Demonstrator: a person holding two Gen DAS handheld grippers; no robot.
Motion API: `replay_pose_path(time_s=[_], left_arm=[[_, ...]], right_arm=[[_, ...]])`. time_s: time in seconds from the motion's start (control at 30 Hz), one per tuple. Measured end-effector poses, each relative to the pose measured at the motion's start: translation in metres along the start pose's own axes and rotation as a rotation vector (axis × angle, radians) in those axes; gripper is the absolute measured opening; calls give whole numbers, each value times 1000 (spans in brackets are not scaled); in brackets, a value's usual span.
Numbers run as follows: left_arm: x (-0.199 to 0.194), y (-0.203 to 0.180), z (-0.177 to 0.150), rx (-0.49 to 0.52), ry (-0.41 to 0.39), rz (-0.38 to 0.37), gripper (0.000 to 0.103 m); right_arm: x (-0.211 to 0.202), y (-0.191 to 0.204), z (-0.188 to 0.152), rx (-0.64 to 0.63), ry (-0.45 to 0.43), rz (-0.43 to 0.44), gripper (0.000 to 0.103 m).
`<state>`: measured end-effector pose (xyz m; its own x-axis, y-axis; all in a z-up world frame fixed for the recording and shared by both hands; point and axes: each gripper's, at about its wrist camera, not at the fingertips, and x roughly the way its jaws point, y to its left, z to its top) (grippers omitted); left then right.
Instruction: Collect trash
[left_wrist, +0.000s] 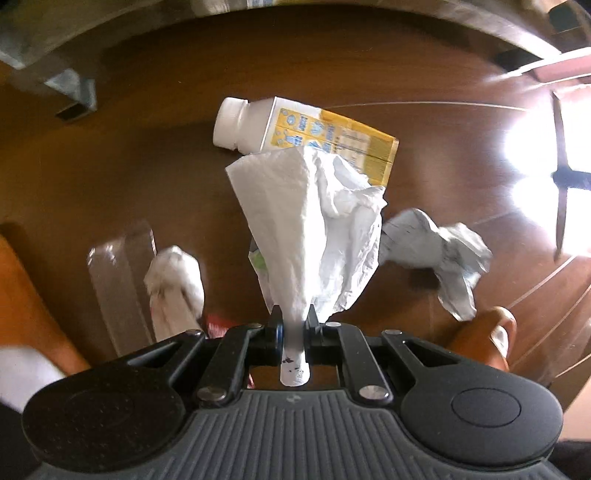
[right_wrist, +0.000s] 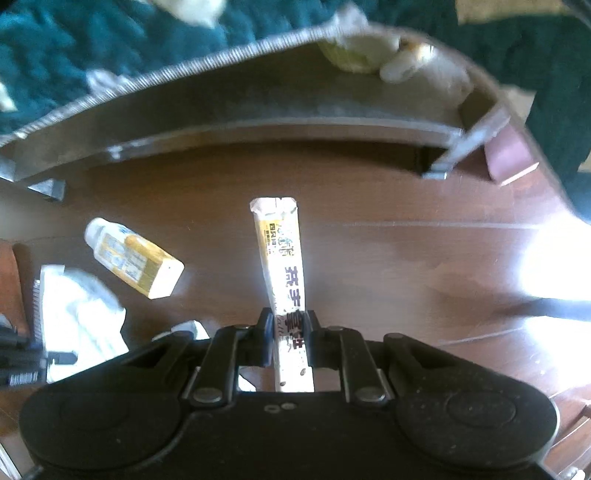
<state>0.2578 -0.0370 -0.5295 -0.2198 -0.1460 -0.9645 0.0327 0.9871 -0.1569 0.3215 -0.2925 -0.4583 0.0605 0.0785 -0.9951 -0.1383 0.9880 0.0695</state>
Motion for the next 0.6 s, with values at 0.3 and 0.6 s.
replay_pose_path(time_s=[0.3, 0.6], left_arm=[[20, 6, 14, 8, 35, -28, 15], [-16, 14, 12, -37, -95, -79, 42]], right_arm=[[30, 2, -8, 16, 45, 58, 15], [26, 2, -2, 31, 27, 75, 15]])
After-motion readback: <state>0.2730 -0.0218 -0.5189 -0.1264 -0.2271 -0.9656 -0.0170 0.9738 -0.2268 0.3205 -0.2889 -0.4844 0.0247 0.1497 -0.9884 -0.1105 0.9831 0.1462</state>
